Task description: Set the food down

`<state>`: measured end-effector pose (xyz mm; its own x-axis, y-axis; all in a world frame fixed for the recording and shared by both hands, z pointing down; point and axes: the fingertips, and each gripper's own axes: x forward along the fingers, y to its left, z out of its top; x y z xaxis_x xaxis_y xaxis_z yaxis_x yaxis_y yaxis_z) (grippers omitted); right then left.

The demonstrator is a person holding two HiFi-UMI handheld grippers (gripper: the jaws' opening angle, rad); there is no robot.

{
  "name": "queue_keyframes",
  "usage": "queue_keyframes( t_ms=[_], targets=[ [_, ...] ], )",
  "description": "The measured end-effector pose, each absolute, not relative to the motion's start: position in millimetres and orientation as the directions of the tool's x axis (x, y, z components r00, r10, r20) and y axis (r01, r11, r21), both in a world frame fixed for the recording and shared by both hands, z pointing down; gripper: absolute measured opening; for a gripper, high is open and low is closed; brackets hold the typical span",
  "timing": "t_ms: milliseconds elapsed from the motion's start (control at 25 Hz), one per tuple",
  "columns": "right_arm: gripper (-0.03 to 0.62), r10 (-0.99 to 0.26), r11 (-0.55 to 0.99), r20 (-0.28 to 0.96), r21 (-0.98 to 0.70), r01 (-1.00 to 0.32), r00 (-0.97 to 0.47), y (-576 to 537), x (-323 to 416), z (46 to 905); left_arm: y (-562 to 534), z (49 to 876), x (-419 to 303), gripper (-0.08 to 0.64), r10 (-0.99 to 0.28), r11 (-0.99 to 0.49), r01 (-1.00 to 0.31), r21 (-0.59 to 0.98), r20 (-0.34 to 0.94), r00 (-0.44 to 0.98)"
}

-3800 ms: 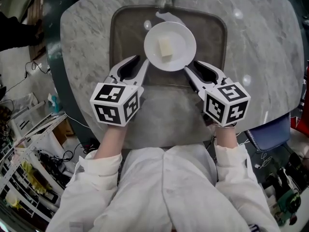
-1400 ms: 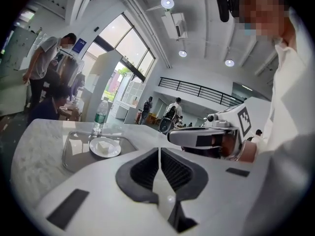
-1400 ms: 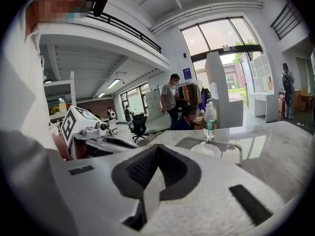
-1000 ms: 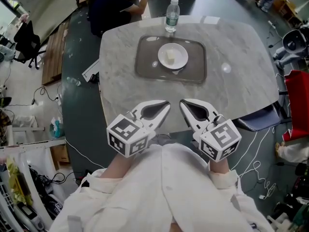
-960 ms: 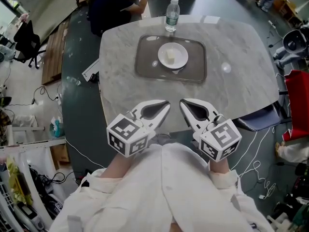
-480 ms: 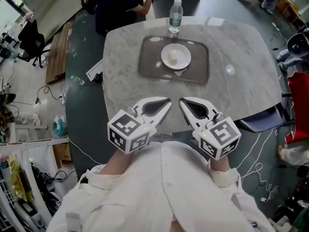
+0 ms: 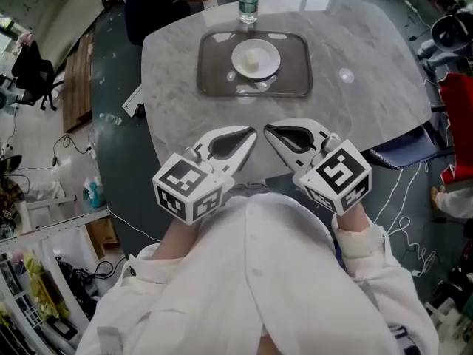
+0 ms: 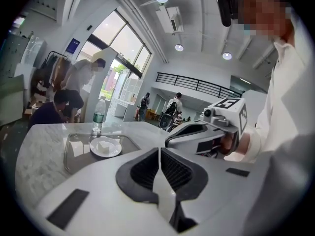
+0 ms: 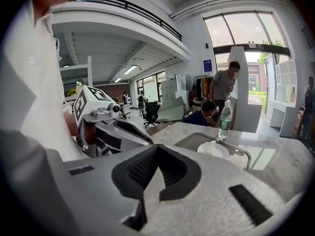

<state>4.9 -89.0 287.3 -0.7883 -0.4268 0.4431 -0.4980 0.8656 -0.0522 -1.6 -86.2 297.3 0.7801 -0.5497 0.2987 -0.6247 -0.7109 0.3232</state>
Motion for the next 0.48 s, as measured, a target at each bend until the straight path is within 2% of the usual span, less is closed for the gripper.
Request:
queue_keyframes(
  t_ms=[240, 480],
  targets=[
    [0.002, -0.357, 0.892, 0.491, -0.072, -0.446, -0.795, -81.7, 10.9, 296.7, -86.4, 300.4, 2.0, 0.026, -0.544, -0.714, -0.619, 0.327, 0.299, 0.784],
    [0.002, -0.327, 0.905, 0.487, -0.085, -0.417, -0.81, -80.7, 7.2, 291.3, -87.3, 302.9, -1.5, 0.026, -0.548, -0.7, -0.617, 0.361, 0.284, 0.787]
  ],
)
